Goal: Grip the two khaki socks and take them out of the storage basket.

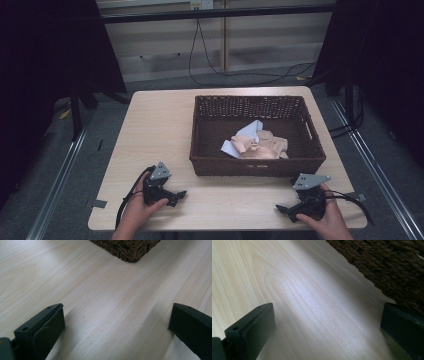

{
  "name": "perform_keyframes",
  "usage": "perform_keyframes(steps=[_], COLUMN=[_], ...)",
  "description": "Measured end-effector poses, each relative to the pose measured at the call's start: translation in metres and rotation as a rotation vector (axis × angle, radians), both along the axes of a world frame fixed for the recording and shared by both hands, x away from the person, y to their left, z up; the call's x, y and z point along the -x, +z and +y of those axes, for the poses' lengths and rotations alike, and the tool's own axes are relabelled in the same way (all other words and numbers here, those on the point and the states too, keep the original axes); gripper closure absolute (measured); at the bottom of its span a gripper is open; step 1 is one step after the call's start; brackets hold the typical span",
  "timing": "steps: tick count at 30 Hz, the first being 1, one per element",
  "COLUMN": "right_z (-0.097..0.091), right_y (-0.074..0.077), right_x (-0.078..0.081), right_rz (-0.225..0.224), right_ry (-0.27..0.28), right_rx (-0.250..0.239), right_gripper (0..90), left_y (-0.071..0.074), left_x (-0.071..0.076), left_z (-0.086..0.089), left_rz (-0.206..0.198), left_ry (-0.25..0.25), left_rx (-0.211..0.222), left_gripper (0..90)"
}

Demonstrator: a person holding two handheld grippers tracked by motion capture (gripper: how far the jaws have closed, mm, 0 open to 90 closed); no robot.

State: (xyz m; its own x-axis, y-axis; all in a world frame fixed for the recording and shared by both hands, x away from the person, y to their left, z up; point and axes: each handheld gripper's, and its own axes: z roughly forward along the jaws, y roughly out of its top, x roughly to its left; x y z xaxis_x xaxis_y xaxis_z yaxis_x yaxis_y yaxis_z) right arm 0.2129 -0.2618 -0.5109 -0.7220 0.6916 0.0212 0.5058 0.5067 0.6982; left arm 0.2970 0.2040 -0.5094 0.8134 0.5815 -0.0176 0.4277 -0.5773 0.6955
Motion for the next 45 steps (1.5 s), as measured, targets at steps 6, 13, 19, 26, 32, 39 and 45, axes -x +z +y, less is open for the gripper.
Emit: perform_keyframes(steps=[6, 13, 19, 26, 32, 39, 45], right_z=[0.001, 0.003, 0.011, 0.025, 0.031, 0.036, 0.043], right_y=[0.001, 0.019, 0.040, 0.056, 0.074, 0.096, 0.115], right_x=[0.000, -0.003, -0.008, -0.014, -0.020, -0.027, -0.031], right_rz=[0.007, 0.087, 0.136, 0.256, 0.274, 0.296, 0.296], right_ry=[0.000, 0.035, 0.103, 0.151, 0.155, 0.176, 0.189], right_rx=[0.000, 0.025, 0.156, 0.193, 0.223, 0.258, 0.279], right_gripper=[0.6, 7.0, 8.4, 8.3, 8.9, 8.8, 8.5], left_y=[0.000, 0.000, 0.000, 0.000, 0.000, 0.000, 0.000], left_x=[0.000, 0.000, 0.000, 0.000, 0.000, 0.000, 0.000], left_z=[-0.001, 0.000, -0.001, 0.000, 0.000, 0.000, 0.000], left_rz=[0.003, 0.001, 0.003, 0.001, 0.001, 0.002, 0.002], left_ry=[0.008, 0.001, 0.008, -0.001, -0.001, 0.000, 0.002], left_rx=[0.010, 0.002, 0.010, -0.001, 0.000, 0.001, 0.002], left_gripper=[0.0, 0.0, 0.0, 0.0, 0.0, 0.0, 0.0])
